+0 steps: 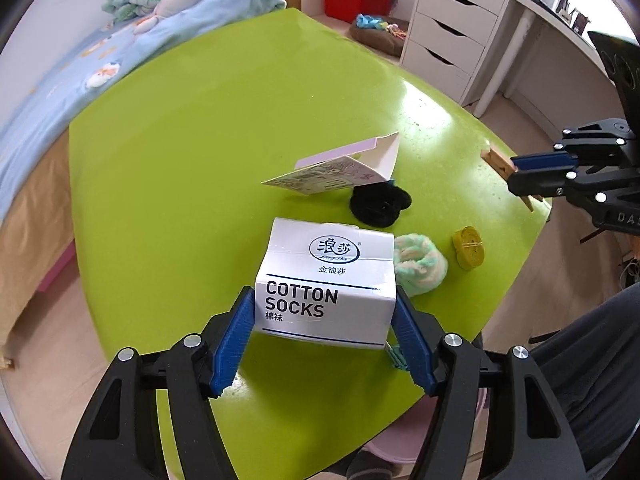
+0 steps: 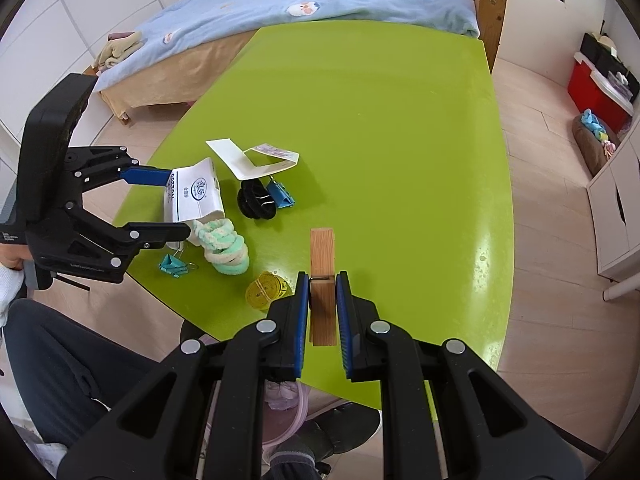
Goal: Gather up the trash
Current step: 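Grasp the white COTTON SOCKS box with the left gripper while the right gripper holds the clothespin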
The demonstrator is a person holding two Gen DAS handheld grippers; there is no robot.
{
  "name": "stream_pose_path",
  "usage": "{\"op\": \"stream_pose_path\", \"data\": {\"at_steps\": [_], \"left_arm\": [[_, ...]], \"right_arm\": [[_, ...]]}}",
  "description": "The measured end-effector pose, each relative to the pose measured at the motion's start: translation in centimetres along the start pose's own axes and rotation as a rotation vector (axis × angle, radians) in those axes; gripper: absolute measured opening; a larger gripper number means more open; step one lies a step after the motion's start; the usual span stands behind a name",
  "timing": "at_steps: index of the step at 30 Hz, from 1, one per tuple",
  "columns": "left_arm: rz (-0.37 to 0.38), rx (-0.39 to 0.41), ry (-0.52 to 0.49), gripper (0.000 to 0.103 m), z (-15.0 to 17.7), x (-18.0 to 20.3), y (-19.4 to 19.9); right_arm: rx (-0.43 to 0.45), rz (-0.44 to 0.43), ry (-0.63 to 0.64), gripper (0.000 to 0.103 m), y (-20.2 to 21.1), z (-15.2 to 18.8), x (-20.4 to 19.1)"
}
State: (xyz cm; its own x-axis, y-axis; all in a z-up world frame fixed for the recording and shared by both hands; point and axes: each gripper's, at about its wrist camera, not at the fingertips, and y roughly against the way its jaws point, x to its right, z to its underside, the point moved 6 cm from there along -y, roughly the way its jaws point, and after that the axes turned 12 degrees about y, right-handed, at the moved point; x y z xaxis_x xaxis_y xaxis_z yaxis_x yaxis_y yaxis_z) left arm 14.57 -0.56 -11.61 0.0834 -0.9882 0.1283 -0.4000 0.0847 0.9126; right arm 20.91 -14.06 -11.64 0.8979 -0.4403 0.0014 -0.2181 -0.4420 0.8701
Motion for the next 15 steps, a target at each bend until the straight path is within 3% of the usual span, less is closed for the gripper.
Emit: {"op": "stream_pose_path", "data": {"at_steps": [15], "left_arm": [[-0.029, 0.098, 0.101, 0.064, -0.6, -1.5, 3.0]], "right_arm": [[0.035, 0.005, 0.002, 0.014, 0.9, -0.3, -0.9]]}}
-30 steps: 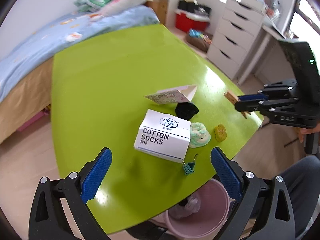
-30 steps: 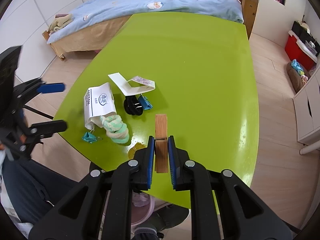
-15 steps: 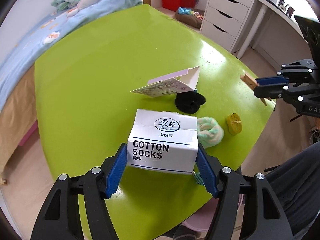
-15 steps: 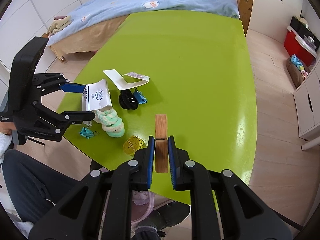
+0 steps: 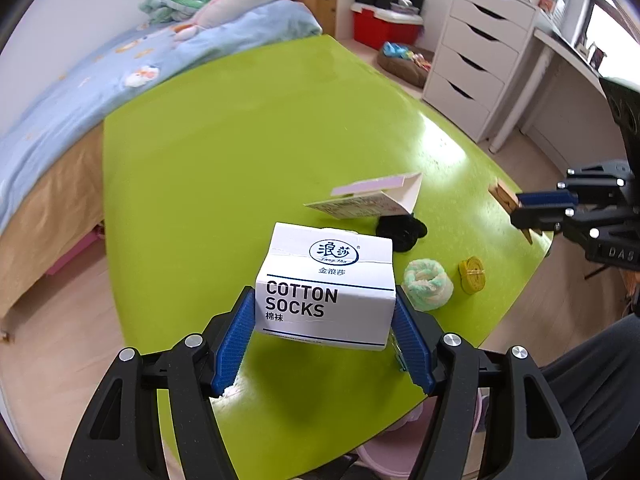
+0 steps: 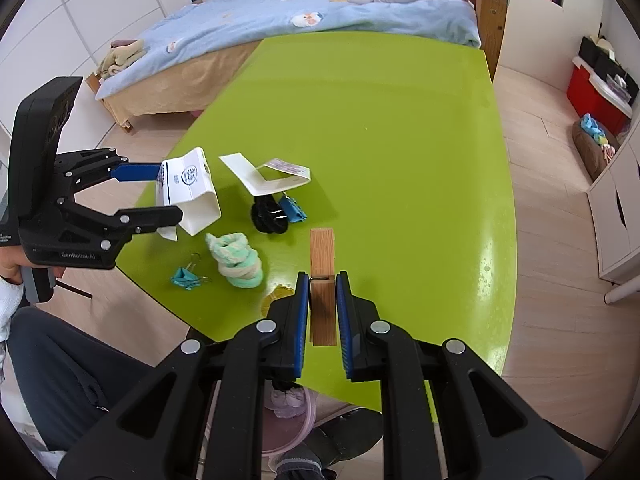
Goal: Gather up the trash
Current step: 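Grasp the white COTTON SOCKS box with the left gripper while the right gripper holds the clothespin, then carry the box and clothespin over the wastebasket and open both grippers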
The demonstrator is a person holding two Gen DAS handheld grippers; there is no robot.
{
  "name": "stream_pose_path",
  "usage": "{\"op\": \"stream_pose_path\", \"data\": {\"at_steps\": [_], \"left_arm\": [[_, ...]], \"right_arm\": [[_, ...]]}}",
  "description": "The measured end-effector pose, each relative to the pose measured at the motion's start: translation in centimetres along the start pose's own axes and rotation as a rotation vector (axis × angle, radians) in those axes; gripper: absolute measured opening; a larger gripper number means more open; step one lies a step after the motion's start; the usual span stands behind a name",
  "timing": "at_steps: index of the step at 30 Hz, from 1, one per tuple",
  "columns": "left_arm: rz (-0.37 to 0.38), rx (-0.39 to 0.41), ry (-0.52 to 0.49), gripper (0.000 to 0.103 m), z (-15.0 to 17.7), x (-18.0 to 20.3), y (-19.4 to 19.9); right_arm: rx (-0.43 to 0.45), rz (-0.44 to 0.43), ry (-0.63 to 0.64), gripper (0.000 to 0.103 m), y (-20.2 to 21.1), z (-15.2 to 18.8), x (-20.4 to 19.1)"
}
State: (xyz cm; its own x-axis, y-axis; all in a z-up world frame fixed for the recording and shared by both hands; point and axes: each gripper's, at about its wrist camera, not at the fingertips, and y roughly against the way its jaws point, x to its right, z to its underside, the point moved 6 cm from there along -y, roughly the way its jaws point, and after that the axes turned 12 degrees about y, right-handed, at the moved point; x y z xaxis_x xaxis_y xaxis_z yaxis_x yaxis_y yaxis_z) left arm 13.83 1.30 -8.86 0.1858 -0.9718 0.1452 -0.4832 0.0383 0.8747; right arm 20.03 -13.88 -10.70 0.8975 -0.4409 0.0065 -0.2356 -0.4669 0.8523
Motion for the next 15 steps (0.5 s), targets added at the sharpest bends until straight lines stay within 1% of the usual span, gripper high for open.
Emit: {"op": "stream_pose_path", "data": {"at_steps": [6, 9, 15], "left_arm": [[-0.005, 0.058, 0.034, 0.065, 0.7, 0.2, 2.8], [0.007, 0.078, 0.045, 0.065, 1.5, 0.6, 4.1], [0.029, 0.118, 0.048, 0.065, 3.3, 1.8, 6.7]], "right_arm": [[0.037, 0.004, 0.032, 0.014, 2.1, 0.2, -1.4], [0.052, 0.008, 0.047, 0.014, 3.1, 0.5, -2.2], [0.092, -0.012, 0.061, 0.014, 5.2, 1.2, -4.1]]}}
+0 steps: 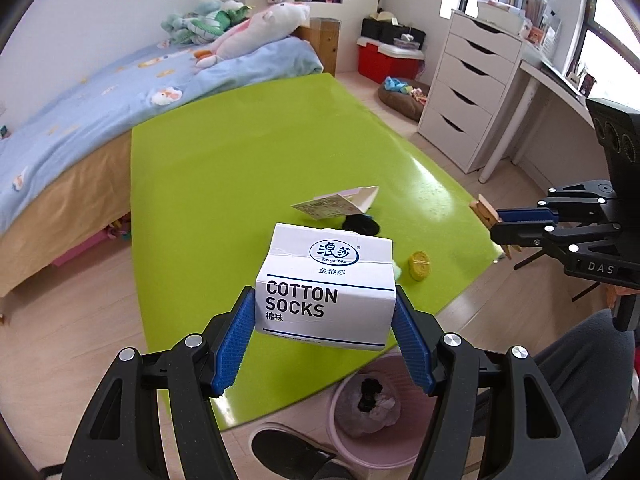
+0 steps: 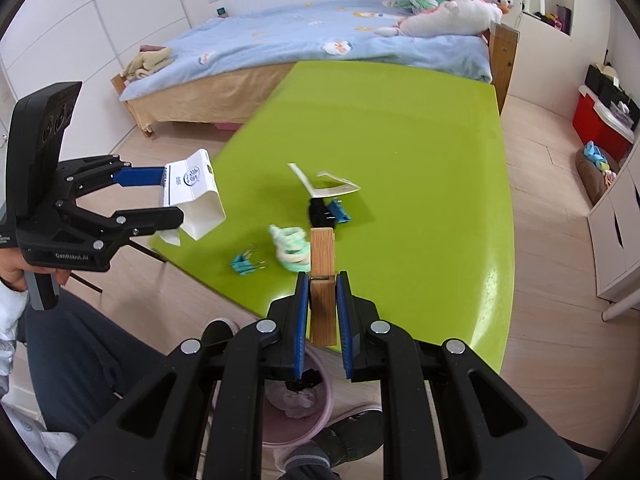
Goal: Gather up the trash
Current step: 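Carry the box and clothespin over the wastebasket and open both grippers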
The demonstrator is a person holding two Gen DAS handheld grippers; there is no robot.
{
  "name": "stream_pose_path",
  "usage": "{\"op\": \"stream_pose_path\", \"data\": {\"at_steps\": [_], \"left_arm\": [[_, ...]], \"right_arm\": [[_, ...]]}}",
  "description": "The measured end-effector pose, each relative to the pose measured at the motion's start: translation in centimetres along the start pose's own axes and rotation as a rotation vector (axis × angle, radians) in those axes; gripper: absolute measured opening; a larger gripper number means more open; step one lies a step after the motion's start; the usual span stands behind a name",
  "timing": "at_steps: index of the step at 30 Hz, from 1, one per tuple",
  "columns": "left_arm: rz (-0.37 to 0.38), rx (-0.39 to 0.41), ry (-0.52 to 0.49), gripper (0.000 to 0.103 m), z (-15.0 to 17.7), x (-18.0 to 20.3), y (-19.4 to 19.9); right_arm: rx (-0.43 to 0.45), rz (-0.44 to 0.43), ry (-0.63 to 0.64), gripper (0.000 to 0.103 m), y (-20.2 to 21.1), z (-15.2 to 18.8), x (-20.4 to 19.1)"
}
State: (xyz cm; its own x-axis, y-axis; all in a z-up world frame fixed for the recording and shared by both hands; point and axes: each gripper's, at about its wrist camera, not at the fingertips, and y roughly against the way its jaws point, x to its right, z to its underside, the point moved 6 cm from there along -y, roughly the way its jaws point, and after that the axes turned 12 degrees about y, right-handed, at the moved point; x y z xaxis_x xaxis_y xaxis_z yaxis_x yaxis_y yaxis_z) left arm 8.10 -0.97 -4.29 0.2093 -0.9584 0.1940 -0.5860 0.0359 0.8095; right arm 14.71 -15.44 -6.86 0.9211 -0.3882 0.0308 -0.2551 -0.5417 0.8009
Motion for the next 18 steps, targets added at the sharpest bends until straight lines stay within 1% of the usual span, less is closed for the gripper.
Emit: {"op": "stream_pose_path", "data": {"at_steps": [6, 11, 15, 18], "left_arm": [[0.02, 0.034, -0.006, 0.065, 2.2, 1.5, 2.2], [0.038, 0.048, -0.003, 0.065, 4.4, 2.6, 3.5], [0.05, 0.051, 0.009, 0.065, 6.6, 3.1, 4.4], [0.054, 0.047, 0.019, 0.065, 8.1, 3.0, 4.8]], "right_arm": [[0.043, -0.026, 0.01, 0.014, 2.3, 0.9, -2.5], [0.072, -0.059, 0.031, 0.014, 4.2, 2.0, -5.4], [0.075, -0.099, 0.036, 0.014, 5.0, 3.5, -7.8], [0.051, -0.121, 0.05, 0.014, 4.9, 4.6, -9.2]]}}
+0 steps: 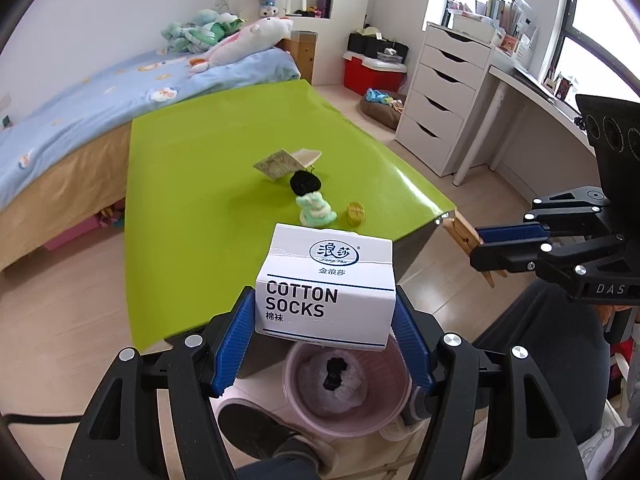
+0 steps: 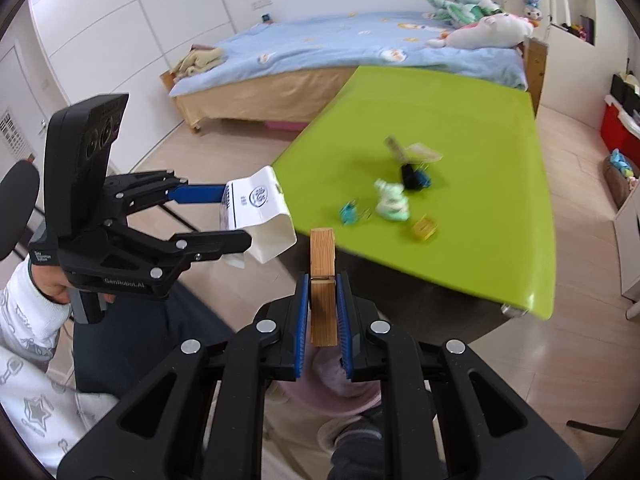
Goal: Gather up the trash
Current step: 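Carry the box and clothespin over the wastebasket and open both grippers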
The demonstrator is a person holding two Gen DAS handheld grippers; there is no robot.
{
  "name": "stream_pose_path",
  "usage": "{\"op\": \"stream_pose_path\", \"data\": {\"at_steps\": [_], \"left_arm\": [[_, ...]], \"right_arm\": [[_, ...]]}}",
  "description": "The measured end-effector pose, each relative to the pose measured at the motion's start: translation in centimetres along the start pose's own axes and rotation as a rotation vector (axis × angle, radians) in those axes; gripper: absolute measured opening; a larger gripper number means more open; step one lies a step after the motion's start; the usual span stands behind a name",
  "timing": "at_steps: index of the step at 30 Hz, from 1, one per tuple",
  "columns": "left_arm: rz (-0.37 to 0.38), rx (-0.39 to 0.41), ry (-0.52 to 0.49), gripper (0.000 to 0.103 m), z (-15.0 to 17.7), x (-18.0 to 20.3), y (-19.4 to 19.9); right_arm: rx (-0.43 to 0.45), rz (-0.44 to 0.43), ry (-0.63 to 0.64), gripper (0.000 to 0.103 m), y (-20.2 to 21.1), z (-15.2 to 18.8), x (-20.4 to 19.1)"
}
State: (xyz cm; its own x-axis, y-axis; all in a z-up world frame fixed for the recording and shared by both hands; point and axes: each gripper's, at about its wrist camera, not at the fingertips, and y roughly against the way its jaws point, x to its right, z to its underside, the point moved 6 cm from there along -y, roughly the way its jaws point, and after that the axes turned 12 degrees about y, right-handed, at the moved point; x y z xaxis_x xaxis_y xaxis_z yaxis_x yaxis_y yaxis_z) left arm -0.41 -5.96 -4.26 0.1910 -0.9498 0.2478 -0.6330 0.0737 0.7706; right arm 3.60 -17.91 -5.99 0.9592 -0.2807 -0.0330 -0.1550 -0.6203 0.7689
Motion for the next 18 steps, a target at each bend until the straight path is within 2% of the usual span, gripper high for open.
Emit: {"op": "stream_pose_path", "data": {"at_steps": [11, 12, 13, 15, 18], "left_arm": [[0.029, 0.003, 0.037, 0.065, 1.8, -0.4, 1.9], [0.032, 0.002, 0.039, 0.065, 1.8, -0.4, 2.0], [0.034, 0.002, 0.039, 0.065, 1.9, -0.4, 2.0], [0.036, 0.001, 0.038, 0.065, 1.9, -0.5, 2.0], [0.047, -0.007, 0.036, 0.065, 1.9, -0.4, 1.9]], "right_arm": [[-0.05, -0.049, 0.018, 0.015, -1.5, 1.5, -1.9], [-0.05, -0.059, 0.014, 0.025, -1.6, 1.5, -1.9], [-0.048, -0.057, 0.012, 0.051, -1.7, 1.5, -1.8], [-0.029, -0.049, -0.004, 0.077, -1.5, 1.4, -1.5], [-0.022, -0.035, -0.033, 0.091, -1.2, 1.5, -1.1]]}}
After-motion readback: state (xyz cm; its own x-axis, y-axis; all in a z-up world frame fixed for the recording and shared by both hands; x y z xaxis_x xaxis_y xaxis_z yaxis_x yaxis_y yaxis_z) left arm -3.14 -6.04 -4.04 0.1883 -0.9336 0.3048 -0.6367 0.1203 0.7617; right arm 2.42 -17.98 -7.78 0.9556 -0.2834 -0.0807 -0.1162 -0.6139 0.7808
